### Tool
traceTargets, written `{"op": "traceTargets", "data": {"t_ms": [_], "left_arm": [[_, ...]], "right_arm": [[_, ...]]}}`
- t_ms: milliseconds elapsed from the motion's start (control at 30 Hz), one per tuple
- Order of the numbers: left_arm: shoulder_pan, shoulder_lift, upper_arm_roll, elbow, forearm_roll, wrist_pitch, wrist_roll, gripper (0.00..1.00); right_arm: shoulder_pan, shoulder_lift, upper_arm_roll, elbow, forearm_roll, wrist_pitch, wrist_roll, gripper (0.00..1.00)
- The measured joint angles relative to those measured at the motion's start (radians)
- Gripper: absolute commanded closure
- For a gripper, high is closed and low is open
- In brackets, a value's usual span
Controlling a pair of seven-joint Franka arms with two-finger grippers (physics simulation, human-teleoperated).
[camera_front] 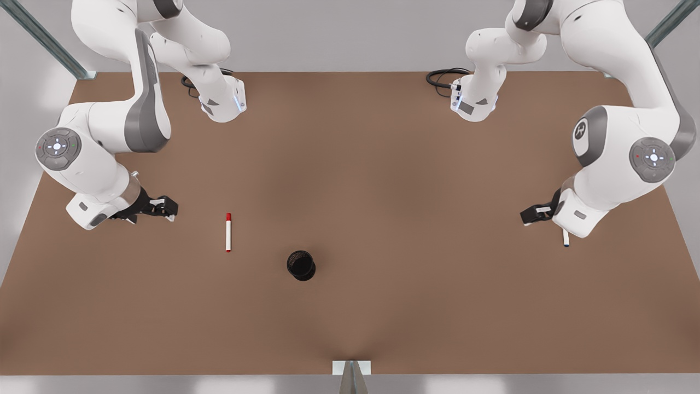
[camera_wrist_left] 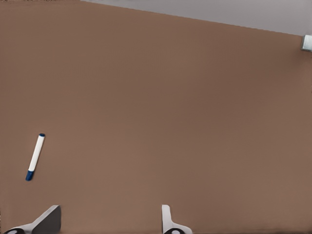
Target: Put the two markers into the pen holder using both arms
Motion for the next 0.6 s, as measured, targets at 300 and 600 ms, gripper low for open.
{"op": "traceTargets", "data": {"t_ms": [300,600], "left_arm": [[0.244,0.049,0.037,-0.287,-0.01,0.193,0.258,0.0],[0.261,0.068,0.134,-0.661,0.039,0.627,0.572,0.0]], "right_arm": [[0.002,0.0,0.0,0.0,0.0,0.0,-0.001,0.0],[-0.009,0.046,0.0,-0.011,0.001,0.035,-0.002,0.0]]}}
